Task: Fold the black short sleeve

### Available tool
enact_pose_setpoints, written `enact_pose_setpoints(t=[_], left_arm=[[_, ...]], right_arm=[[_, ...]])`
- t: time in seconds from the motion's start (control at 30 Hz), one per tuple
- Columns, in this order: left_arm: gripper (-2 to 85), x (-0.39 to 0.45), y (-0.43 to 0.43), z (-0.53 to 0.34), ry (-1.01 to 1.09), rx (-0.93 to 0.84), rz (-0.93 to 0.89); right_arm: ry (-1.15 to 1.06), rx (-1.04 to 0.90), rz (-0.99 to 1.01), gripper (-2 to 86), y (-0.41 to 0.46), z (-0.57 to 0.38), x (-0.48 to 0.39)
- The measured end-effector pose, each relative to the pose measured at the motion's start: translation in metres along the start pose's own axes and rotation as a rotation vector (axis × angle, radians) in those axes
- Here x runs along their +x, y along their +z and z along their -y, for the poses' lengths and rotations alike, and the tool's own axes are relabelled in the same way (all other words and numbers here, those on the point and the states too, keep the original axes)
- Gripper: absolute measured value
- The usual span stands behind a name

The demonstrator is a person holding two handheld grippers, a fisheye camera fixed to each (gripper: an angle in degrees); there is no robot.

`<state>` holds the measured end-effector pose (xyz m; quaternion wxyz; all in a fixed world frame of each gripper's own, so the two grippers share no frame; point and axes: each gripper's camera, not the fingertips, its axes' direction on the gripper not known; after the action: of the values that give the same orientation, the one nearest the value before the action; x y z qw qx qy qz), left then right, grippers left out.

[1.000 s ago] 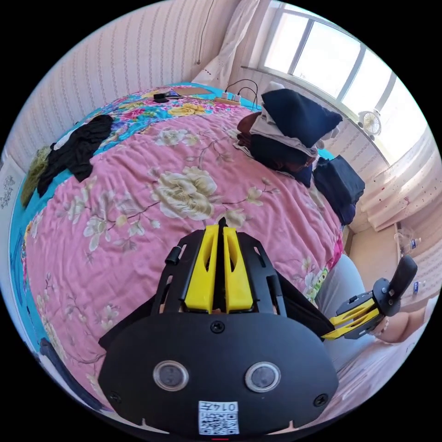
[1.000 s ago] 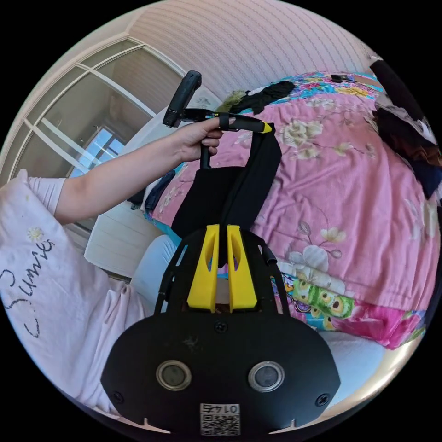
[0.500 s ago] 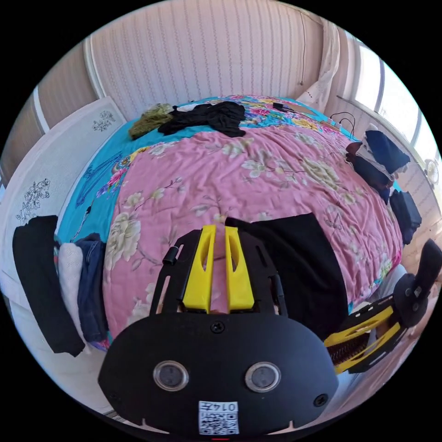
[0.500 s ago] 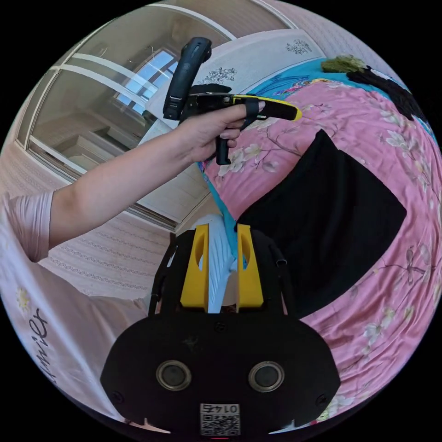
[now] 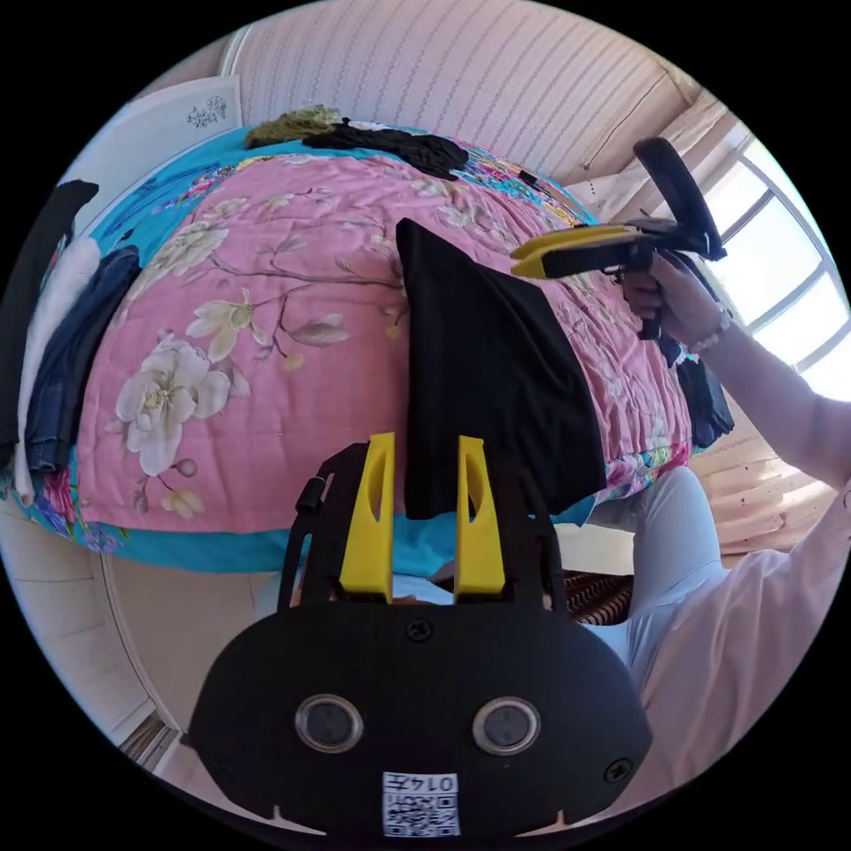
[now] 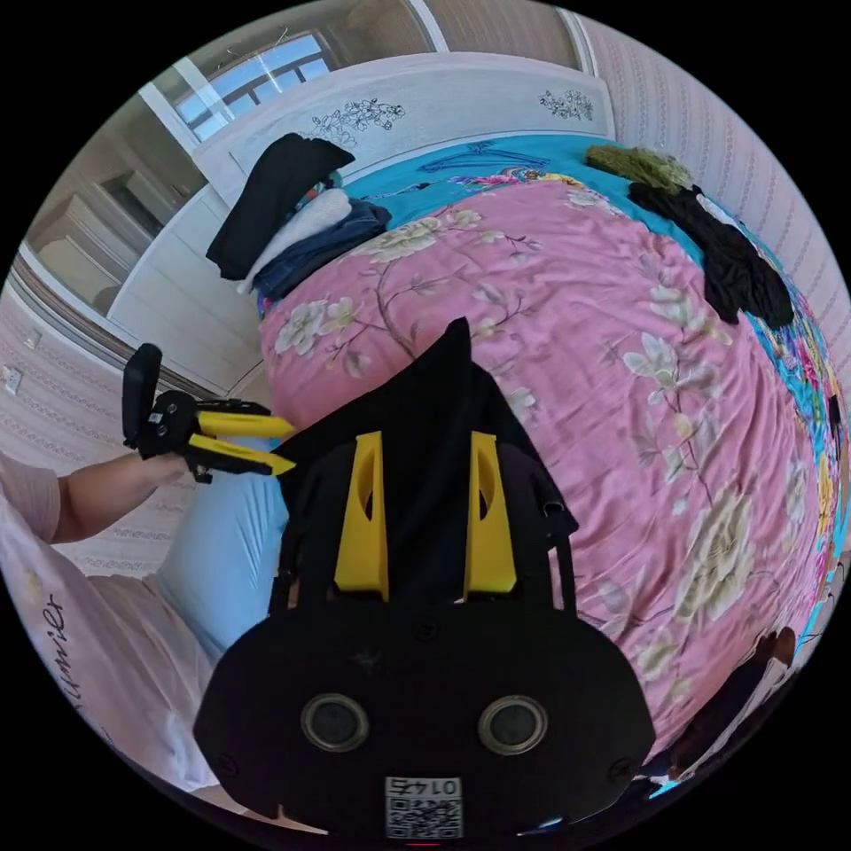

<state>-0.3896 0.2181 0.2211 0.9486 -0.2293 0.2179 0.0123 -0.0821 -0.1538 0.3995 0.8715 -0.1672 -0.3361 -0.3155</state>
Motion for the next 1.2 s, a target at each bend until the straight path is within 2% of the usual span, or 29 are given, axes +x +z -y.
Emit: enact_pose_setpoints(t=[0.07,0.13,0.23,0.3,0.43,0.53,0.7,0.93,1.07,1.13,1.2], left_arm=[[12.9,-0.004,0.005,-0.007,-0.019,-0.013,-0.024],[12.9,-0.001,0.003,-0.014,0.012,-0.001,0.044],[10.8,0.004,-0.003,-0.023,0.071,-0.008,0.108],[7.7,0.007,-0.009,-0.032,0.112,-0.001,0.148],[4.1,0.007,-0.017,-0.047,0.145,0.011,0.154],[3.2,0.002,-0.033,-0.061,0.124,0.046,0.117],[2.7,-0.001,-0.096,-0.107,0.134,0.233,0.026],[2.4,-0.022,-0.19,-0.181,0.033,0.489,0.113],[2.7,-0.06,-0.255,-0.208,-0.031,0.613,0.261],[3.2,-0.085,-0.285,-0.211,-0.066,0.688,0.364],[4.4,-0.137,-0.316,-0.202,-0.192,0.74,0.436]], right_arm=[[-0.01,-0.034,-0.036,16.3,0.014,0.027,0.001],[0.005,-0.086,-0.03,17.3,0.031,0.05,0.003],[0.017,-0.218,0.071,16.6,0.063,0.074,0.0],[-0.019,-0.199,0.02,14.2,0.064,0.079,-0.014],[-0.062,-0.164,0.08,5.1,0.05,0.075,-0.029],[-0.028,-0.043,0.149,4.3,0.018,0.062,-0.033],[-0.159,0.151,0.14,3.9,-0.056,0.044,-0.075],[-0.436,0.333,0.15,3.9,-0.122,0.079,-0.169],[-0.597,0.33,0.179,4.0,-0.142,0.155,-0.235],[-0.623,0.323,0.181,4.3,-0.148,0.202,-0.261],[-0.608,0.345,0.154,5.6,-0.151,0.273,-0.293]])
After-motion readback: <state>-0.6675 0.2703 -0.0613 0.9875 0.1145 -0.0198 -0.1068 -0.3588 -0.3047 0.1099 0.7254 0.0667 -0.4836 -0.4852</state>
